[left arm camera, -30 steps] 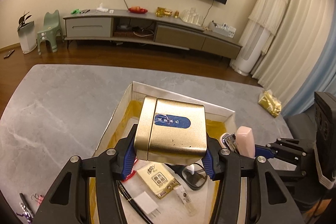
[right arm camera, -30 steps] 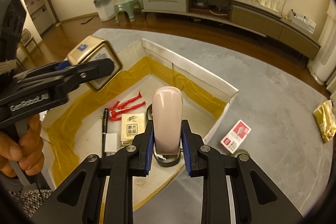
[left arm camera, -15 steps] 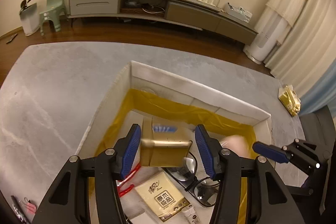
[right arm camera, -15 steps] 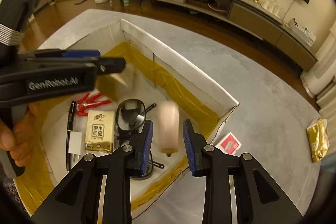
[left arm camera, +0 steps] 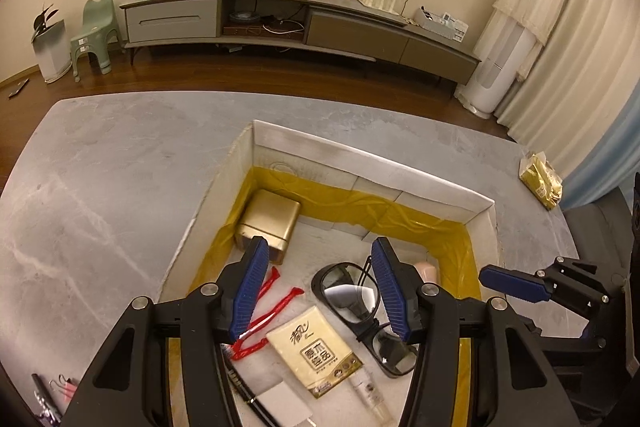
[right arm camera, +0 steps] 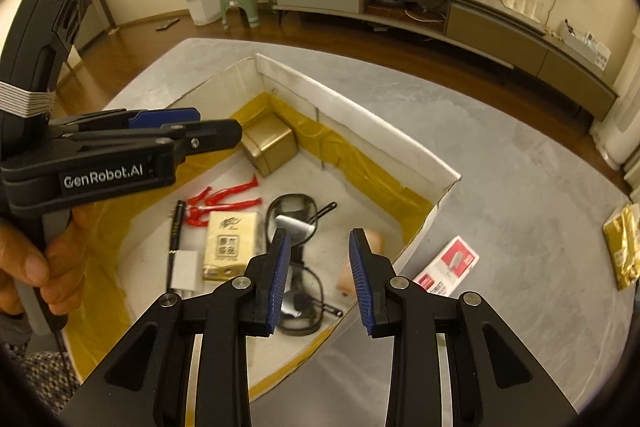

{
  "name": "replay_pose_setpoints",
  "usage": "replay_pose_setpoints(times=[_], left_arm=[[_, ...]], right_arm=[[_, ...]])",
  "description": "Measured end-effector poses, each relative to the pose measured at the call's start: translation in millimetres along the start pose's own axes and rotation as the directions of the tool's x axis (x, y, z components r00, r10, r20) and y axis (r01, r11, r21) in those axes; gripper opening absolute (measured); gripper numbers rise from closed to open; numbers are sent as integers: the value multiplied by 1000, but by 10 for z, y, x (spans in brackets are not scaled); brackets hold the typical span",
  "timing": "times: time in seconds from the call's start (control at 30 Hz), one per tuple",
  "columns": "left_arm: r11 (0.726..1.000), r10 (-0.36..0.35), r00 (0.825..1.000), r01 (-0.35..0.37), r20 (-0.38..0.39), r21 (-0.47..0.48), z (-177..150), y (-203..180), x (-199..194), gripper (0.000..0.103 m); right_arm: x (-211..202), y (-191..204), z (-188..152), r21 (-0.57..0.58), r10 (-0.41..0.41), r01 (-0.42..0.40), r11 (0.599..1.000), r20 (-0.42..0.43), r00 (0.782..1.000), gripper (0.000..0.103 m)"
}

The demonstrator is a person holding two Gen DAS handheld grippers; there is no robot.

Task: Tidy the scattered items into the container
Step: 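Withdraw both open tools from the box toward the staples box and tape roll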

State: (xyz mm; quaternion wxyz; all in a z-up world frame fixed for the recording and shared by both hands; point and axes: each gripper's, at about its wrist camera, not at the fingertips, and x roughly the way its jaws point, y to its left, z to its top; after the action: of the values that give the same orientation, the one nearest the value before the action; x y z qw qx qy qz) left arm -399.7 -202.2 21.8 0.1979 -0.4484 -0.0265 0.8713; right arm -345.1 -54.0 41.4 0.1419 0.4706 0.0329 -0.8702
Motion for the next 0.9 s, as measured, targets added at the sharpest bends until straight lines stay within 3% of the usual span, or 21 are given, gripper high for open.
replay_pose_setpoints(times=[0.9], left_arm=[[992,-32,999,31,7,125,-796,-517,-961,55]], right_arm=[[-605,283,-637,54,101,-101,993,-7,995,34]])
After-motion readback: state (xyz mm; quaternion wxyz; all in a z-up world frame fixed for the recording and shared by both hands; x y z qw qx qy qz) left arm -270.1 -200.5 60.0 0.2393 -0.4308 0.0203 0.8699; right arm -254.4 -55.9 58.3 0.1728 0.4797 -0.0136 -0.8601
